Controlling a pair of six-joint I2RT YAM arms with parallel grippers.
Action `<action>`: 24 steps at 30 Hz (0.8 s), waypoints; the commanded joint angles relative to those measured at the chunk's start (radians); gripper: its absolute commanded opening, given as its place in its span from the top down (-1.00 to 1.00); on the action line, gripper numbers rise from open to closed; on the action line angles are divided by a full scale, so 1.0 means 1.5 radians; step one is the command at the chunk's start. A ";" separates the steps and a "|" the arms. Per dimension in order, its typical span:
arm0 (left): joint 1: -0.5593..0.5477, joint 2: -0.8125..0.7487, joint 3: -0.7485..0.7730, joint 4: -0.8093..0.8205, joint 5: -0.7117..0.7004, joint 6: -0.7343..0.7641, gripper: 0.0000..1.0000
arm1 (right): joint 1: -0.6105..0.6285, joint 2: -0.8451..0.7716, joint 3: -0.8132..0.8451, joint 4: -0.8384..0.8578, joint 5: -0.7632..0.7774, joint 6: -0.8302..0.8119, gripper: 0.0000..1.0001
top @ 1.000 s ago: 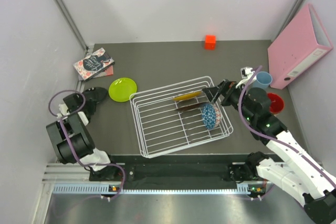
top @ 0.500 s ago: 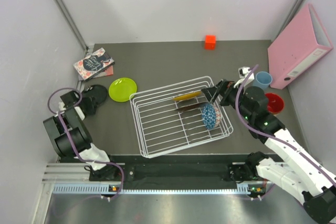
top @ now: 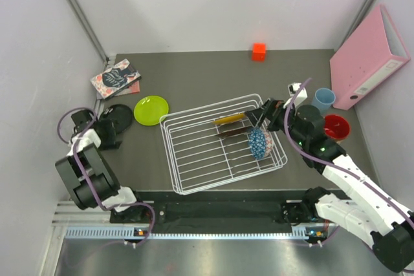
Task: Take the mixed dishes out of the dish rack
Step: Place the plate at the center of the board, then pick up the plate from the dish rack.
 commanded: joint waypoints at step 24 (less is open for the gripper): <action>-0.633 -0.116 0.275 0.005 0.016 0.420 -0.22 | 0.001 -0.004 0.072 -0.058 0.111 -0.039 -0.99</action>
